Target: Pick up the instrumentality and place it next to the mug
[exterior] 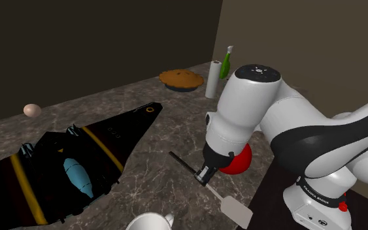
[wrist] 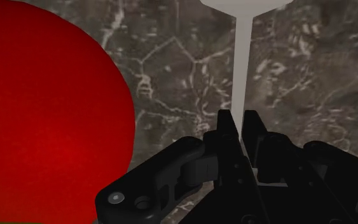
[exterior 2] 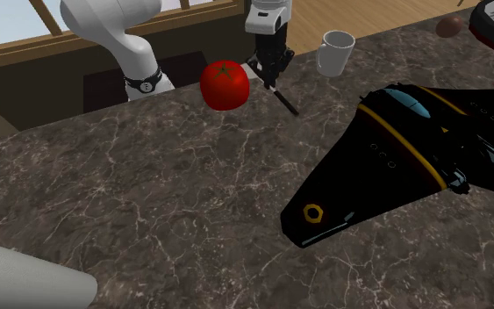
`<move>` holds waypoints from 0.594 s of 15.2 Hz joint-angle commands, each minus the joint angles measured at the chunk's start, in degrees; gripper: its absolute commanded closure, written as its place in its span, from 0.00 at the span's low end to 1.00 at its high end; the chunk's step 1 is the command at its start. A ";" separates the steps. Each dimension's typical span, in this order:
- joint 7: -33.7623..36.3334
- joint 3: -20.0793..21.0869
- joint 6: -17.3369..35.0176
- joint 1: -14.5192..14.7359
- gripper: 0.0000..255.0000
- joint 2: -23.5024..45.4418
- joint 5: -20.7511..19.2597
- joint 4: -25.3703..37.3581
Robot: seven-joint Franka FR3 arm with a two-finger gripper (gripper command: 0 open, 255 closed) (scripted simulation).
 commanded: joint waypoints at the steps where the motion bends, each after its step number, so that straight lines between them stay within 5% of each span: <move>1: 0.12 0.11 0.24 -0.01 1.00 0.12 -0.04 -0.09; 6: 0.12 0.10 0.24 -0.01 1.00 0.12 -0.04 -0.09; 7: 0.12 0.10 0.24 -0.01 0.00 0.12 -0.04 -0.09; 9: 0.12 0.10 0.24 -0.01 0.00 0.12 -0.04 -0.09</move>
